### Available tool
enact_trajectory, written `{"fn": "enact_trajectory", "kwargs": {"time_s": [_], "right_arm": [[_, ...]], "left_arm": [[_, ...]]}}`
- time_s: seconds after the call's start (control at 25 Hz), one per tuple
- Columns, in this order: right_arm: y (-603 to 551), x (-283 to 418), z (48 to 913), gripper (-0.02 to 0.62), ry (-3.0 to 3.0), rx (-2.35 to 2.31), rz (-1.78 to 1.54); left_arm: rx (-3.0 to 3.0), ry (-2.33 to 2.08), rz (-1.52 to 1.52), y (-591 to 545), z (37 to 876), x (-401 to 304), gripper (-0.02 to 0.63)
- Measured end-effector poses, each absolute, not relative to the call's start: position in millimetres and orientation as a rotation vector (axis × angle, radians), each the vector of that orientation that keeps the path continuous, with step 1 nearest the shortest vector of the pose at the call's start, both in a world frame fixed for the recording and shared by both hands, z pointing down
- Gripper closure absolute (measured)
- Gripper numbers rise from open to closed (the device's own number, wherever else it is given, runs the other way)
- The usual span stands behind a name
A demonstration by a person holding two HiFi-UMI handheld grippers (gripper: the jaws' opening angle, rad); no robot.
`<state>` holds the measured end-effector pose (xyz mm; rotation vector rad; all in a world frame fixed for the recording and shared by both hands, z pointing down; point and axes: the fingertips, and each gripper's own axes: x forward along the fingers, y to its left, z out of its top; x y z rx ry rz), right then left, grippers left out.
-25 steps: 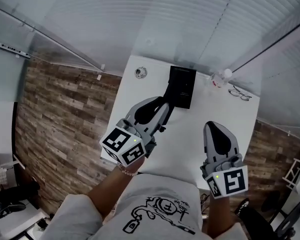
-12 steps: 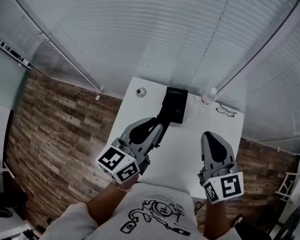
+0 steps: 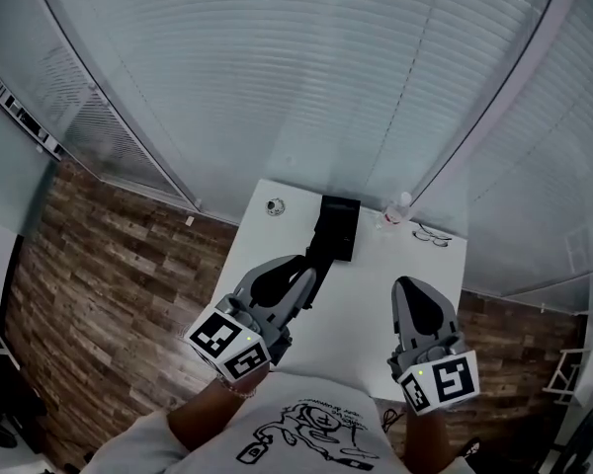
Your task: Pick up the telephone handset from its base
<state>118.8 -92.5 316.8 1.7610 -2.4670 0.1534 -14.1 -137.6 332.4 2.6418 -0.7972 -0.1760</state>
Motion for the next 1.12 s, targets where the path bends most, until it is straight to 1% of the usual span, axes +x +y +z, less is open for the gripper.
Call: {"fn": "enact_trajectory", "kwargs": {"time_s": [0.36, 0.76, 1.12], "right_arm": [[-70.0, 111.4, 288.9, 0.584, -2.479, 1.74, 0.115], [-48.4, 108.8, 277.8, 0.584, -2.509, 1.741, 0.105], [-38.8, 118.7, 276.1, 0.584, -2.497, 1.778, 0.106]], "left_arm": [[2.659, -0.748, -0.203, -116.7, 308.8, -16.8, 0.543], [2.689, -0.714, -0.274, -96.4, 294.5, -19.1, 0.543], [2.711, -0.719, -0.253, -85.4, 295.7, -16.1, 0.543]]}}
